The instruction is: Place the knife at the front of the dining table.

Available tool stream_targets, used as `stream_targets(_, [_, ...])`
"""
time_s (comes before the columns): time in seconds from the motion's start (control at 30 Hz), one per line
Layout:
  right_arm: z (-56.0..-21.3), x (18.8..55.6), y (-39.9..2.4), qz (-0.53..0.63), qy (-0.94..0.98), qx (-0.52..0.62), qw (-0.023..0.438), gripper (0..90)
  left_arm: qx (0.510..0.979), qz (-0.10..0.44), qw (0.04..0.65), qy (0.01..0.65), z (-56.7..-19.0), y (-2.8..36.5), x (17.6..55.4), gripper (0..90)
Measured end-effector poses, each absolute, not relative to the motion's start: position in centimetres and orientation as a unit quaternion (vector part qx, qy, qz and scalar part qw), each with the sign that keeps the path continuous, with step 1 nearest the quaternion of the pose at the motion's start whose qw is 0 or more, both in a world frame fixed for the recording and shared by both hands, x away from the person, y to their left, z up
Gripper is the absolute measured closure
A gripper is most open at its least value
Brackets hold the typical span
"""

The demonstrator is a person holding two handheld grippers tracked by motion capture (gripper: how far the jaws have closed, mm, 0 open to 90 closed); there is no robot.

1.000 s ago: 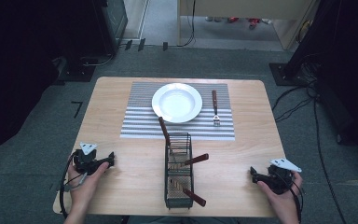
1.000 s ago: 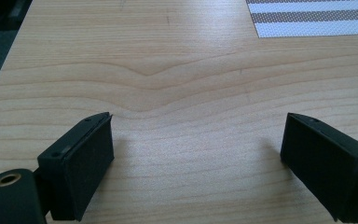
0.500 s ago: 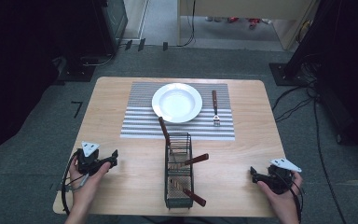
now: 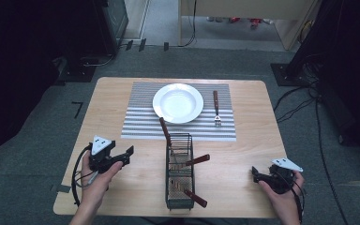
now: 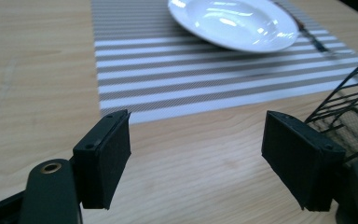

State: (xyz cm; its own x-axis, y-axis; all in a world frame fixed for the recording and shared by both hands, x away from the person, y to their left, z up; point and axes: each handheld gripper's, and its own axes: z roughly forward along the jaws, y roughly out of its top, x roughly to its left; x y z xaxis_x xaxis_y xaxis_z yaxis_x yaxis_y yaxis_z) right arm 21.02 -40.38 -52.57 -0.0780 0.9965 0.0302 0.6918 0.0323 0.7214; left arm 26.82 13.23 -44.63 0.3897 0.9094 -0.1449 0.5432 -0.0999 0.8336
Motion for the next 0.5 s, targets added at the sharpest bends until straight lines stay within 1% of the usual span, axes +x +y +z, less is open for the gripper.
stream_targets(0.17, [-52.6, 21.0, -40.4, 0.297, 0.671, 0.629, 0.256, 5.9, 0.722, 0.206, 0.452, 0.482, -43.7, 11.4, 27.3, 27.6])
stream_targets(0.2, [-52.6, 21.0, -40.4, 0.297, 0.671, 0.629, 0.256, 5.9, 0.724, 0.206, 0.458, 0.473, -43.5, 11.1, 27.4, 32.3])
stream_targets(0.23, [-52.6, 21.0, -40.4, 0.297, 0.671, 0.629, 0.256, 5.9, 0.722, 0.206, 0.469, 0.465, -43.1, 10.6, 27.4, 35.0])
stream_targets(0.5, [-52.6, 21.0, -40.4, 0.298, 0.671, 0.629, 0.256, 5.9, 0.728, 0.191, 0.495, 0.434, -41.6, 8.1, 27.5, 35.7])
